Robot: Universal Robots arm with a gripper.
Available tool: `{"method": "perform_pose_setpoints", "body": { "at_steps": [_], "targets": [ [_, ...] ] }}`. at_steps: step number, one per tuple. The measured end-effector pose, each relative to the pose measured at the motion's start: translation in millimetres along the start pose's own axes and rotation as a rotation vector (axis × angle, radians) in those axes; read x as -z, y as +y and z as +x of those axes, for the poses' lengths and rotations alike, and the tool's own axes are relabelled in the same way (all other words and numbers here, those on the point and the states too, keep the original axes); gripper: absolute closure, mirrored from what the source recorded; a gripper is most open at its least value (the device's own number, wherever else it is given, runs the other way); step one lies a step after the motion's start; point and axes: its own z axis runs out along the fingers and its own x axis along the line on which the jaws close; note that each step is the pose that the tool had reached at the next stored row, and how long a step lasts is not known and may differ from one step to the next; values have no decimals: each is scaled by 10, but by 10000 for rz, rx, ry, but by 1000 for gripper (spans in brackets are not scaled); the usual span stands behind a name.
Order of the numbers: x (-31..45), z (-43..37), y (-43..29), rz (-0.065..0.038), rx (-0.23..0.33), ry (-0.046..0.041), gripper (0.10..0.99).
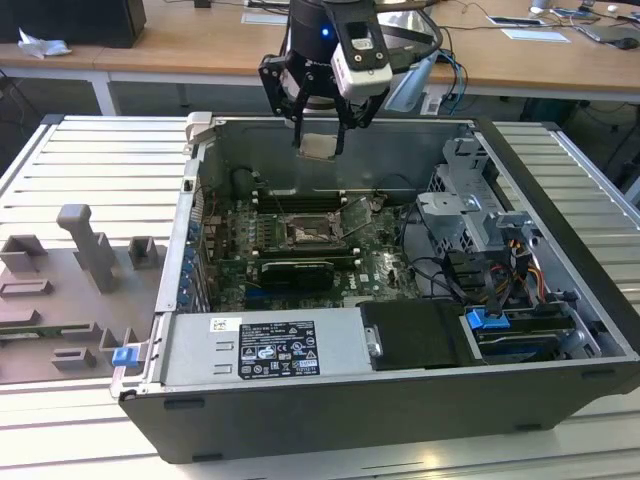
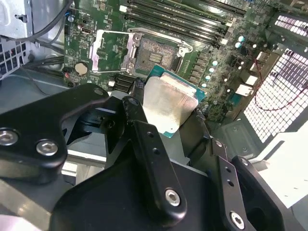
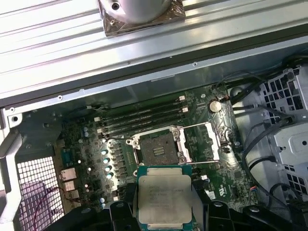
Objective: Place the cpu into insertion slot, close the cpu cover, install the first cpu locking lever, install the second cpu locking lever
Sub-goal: 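Place the cpu into insertion slot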
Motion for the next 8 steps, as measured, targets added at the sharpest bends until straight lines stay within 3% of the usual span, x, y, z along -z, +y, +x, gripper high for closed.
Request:
{"method": "perform_pose_setpoints", "body": {
  "at_steps": [8],
  "targets": [
    [-5,0,0,-14,-660,-59,549]
  ]
}}
